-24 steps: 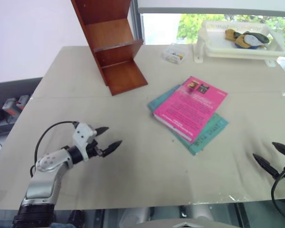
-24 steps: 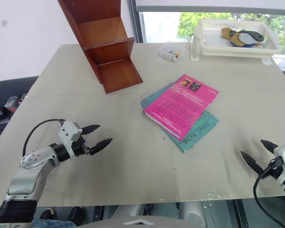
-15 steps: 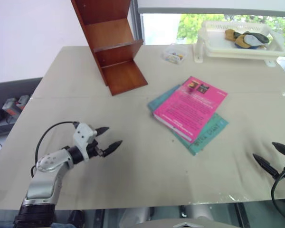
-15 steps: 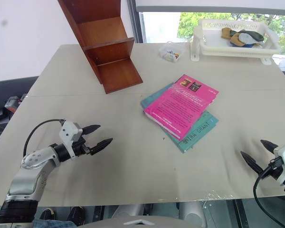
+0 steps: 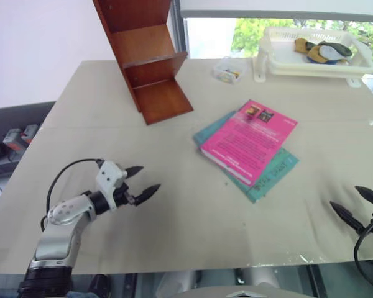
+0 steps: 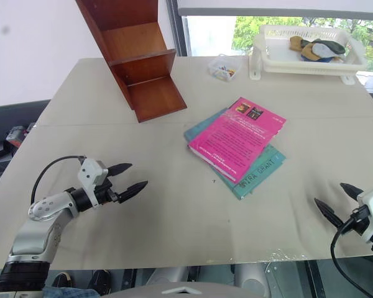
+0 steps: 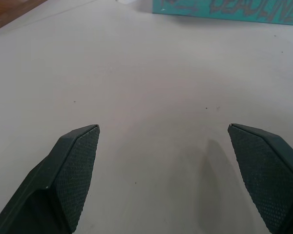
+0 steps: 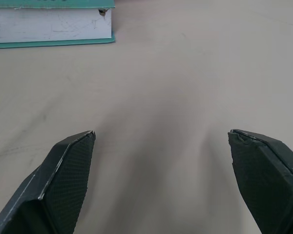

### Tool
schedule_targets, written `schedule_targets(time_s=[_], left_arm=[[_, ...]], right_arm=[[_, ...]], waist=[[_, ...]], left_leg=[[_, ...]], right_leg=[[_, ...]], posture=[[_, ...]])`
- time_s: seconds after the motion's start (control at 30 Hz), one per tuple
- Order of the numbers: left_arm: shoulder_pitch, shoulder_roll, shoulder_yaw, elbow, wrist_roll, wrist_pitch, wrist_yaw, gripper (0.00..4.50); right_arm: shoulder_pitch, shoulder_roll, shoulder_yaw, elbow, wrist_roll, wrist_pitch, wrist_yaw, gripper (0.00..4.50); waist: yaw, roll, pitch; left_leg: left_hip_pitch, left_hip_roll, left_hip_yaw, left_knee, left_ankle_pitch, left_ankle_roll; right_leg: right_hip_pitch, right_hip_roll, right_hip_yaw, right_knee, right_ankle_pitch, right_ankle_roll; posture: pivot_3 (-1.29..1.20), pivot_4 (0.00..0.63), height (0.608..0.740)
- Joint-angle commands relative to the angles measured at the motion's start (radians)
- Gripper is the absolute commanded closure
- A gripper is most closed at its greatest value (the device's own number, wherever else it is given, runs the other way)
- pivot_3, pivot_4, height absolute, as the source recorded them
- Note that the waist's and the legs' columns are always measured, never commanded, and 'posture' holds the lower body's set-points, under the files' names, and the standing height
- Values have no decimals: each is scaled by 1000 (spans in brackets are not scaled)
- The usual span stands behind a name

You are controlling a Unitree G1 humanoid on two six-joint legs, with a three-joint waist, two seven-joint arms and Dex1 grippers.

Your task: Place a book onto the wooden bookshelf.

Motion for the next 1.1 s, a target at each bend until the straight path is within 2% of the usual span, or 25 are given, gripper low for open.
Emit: schedule_targets(time_s=[0.03, 0.57, 0.73, 0.9, 1.1], left_arm=[[-6, 5, 4, -12, -4, -22, -8, 32], [-26, 15, 13, 13, 1, -55, -16, 32], [-133, 82, 74, 2, -145, 34, -134, 32], [-176, 120, 66, 20, -154, 44, -176, 32], [-196, 200, 85, -4, -251, 111, -345, 32]], right_arm=[[2, 1, -11, -7, 7, -22, 2, 50], [-23, -1, 11, 7, 0, -25, -5, 50], [-69, -12, 34, 13, 0, -19, 0, 50], [-120, -15, 41, 22, 4, -3, -12, 50], [-290, -32, 68, 89, -44, 23, -98, 50]], waist=[[0, 0, 0], [0, 0, 0], [0, -1, 0], [-4, 0, 0], [-20, -1, 0]], left_leg=[[0, 0, 0, 0, 0, 0], [1, 0, 1, 0, 0, 0], [1, 0, 1, 2, 0, 0], [2, 0, 2, 3, 0, 0], [0, 0, 5, 4, 0, 0]], right_leg=[[0, 0, 0, 0, 0, 0], [0, 0, 1, 1, 0, 0], [0, 0, 0, 4, 0, 0], [0, 0, -1, 5, 0, 0], [-4, 1, 1, 8, 0, 0]], posture=[[0, 150, 740], [0, 150, 740], [0, 150, 740], [0, 150, 740], [0, 150, 740]])
